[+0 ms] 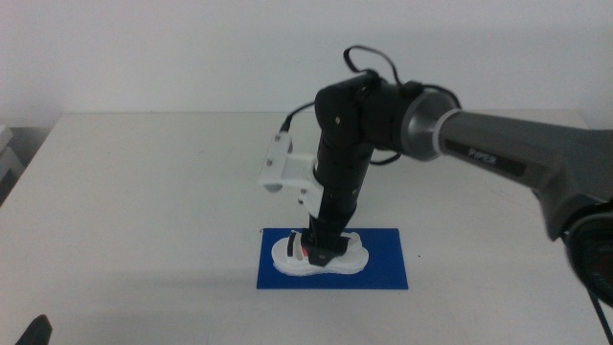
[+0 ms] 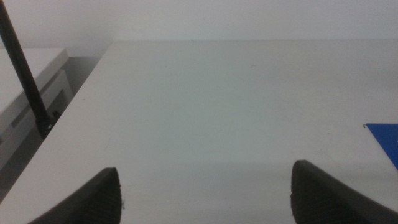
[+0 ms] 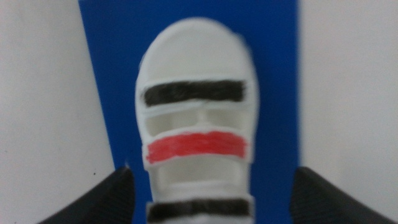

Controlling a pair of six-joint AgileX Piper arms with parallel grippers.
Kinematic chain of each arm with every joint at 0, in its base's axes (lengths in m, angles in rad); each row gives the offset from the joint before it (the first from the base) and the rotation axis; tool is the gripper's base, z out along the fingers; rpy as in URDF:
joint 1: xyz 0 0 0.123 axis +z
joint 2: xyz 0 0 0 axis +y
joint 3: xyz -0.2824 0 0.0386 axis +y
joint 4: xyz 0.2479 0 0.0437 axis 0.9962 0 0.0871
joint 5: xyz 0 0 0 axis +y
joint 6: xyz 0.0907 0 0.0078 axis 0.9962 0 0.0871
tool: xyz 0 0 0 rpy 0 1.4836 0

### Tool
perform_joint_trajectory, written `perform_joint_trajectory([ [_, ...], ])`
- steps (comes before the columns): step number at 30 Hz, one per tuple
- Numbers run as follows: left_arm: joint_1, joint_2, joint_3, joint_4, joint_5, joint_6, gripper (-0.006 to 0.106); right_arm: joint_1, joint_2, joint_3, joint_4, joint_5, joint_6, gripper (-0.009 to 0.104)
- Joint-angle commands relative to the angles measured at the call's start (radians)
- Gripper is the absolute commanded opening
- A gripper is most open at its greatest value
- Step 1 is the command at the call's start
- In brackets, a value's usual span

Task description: Use one arm to grab the shoe from the table and place it on the mat.

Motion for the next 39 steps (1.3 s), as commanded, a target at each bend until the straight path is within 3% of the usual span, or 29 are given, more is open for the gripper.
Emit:
perform_joint_trajectory([
  [1, -0.004, -0.013, 0.007, -0.008, -0.080, -0.005, 0.094, -0.010, -0.115, -0.029, 0.009, -0.038, -0.006, 0.087],
  [2, -0.004, -0.013, 0.007, -0.008, -0.080, -0.005, 0.094, -0.011, -0.131, -0.029, 0.009, -0.042, -0.001, 0.092],
  [8, -0.004, -0.013, 0.007, -0.008, -0.080, -0.005, 0.094, -0.028, -0.241, -0.029, -0.018, -0.025, 0.116, 0.092],
  [13, -0.004, -0.013, 0.007, -0.008, -0.080, -0.005, 0.094, -0.062, -0.407, 0.036, -0.095, -0.064, 0.330, 0.092],
  [18, -0.004, -0.013, 0.007, -0.008, -0.080, -0.005, 0.094, -0.139, -0.686, 0.309, -0.147, -0.254, 0.557, 0.092],
  [27, -0.004, -0.013, 0.007, -0.008, -0.080, -0.005, 0.094, -0.189, -1.214, 0.816, -0.107, -0.528, 0.632, 0.092],
  [34, -0.004, -0.013, 0.007, -0.008, -0.080, -0.005, 0.094, -0.189, -1.524, 1.127, -0.254, -0.658, 0.810, 0.092],
  [39, -0.004, -0.013, 0.007, -0.008, -0.080, -0.005, 0.094, -0.189, -1.700, 1.290, -0.265, -0.712, 0.857, 0.092],
])
